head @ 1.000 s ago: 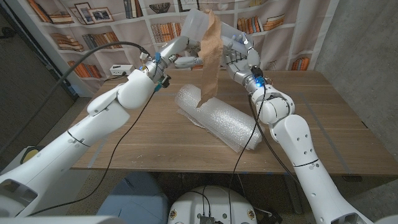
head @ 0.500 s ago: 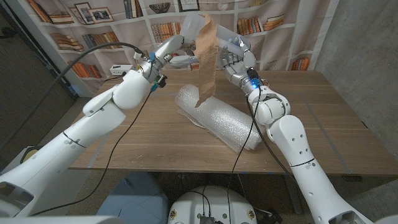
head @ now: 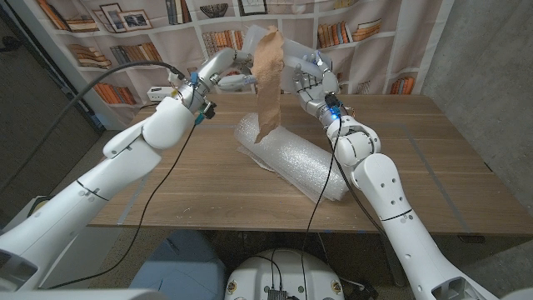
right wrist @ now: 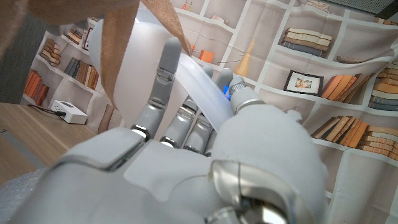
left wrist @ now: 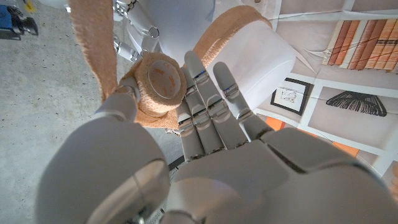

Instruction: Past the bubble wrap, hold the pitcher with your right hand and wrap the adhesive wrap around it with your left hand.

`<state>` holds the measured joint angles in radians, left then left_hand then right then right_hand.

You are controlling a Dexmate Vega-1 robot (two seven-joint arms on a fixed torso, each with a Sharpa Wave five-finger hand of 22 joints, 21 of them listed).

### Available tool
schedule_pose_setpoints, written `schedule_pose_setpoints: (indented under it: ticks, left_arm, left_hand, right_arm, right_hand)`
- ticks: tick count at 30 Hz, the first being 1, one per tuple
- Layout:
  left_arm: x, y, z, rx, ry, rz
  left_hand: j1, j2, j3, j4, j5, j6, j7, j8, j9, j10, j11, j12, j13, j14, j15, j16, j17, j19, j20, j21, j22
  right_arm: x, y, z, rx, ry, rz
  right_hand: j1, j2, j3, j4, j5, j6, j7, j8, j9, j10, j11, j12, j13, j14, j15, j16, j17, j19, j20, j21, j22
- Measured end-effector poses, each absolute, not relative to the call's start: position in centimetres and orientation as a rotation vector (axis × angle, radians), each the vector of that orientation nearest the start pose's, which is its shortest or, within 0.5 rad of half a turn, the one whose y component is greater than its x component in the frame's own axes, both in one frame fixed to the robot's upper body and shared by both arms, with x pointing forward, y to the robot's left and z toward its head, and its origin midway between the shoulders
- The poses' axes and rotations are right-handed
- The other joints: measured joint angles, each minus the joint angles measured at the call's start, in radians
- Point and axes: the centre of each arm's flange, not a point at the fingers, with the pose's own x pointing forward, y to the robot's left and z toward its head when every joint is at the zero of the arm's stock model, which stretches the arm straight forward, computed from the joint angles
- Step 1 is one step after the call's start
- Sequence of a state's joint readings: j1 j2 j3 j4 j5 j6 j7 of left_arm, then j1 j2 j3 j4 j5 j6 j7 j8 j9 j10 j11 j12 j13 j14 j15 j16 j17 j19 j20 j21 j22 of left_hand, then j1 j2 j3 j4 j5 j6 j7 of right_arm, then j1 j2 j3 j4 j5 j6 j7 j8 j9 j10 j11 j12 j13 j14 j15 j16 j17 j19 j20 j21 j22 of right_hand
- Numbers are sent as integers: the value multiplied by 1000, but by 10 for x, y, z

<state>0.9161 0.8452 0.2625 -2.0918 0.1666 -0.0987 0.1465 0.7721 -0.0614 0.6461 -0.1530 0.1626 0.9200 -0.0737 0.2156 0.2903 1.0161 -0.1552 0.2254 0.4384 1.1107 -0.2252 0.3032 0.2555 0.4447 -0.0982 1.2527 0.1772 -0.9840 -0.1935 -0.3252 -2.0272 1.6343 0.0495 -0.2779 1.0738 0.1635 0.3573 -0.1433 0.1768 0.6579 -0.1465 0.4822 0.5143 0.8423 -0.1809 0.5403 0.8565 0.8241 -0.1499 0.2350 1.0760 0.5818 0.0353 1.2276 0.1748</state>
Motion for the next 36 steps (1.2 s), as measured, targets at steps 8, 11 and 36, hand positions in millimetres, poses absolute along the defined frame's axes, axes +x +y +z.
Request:
schedule_pose_setpoints:
  ticks: [8, 11, 36]
  left_arm:
    - [464, 228, 139, 949, -1161, -50]
    - [465, 233, 138, 944, -1163, -48]
    - [464, 240, 132, 923, -1183, -33]
  left_hand:
    - [-2, 2, -1, -1, 1, 0, 0, 0, 0, 0, 0, 0, 0, -4, -3, 0, 0, 2, 2, 0, 0]
    - [-2, 2, -1, -1, 1, 0, 0, -2, 0, 0, 0, 0, 0, -4, -3, 0, 0, 2, 2, 0, 0]
    - [-2, 2, -1, -1, 0, 0, 0, -5, 0, 0, 0, 0, -1, -3, -3, 0, 0, 2, 2, 0, 0]
  right_arm:
    - [513, -101, 81, 1299, -340, 741]
    - [514, -98, 80, 1297, -349, 738]
    - [509, -97, 68, 1282, -368, 732]
  right_hand:
    - [0, 0, 0, 0, 0, 0, 0, 0, 0, 0, 0, 0, 0, 0, 0, 0, 0, 0, 0, -1, 0]
    - [0, 0, 0, 0, 0, 0, 0, 0, 0, 0, 0, 0, 0, 0, 0, 0, 1, 0, 0, -1, 0]
    - [0, 0, 0, 0, 0, 0, 0, 0, 0, 0, 0, 0, 2, 0, 0, 0, 1, 0, 0, -4, 0]
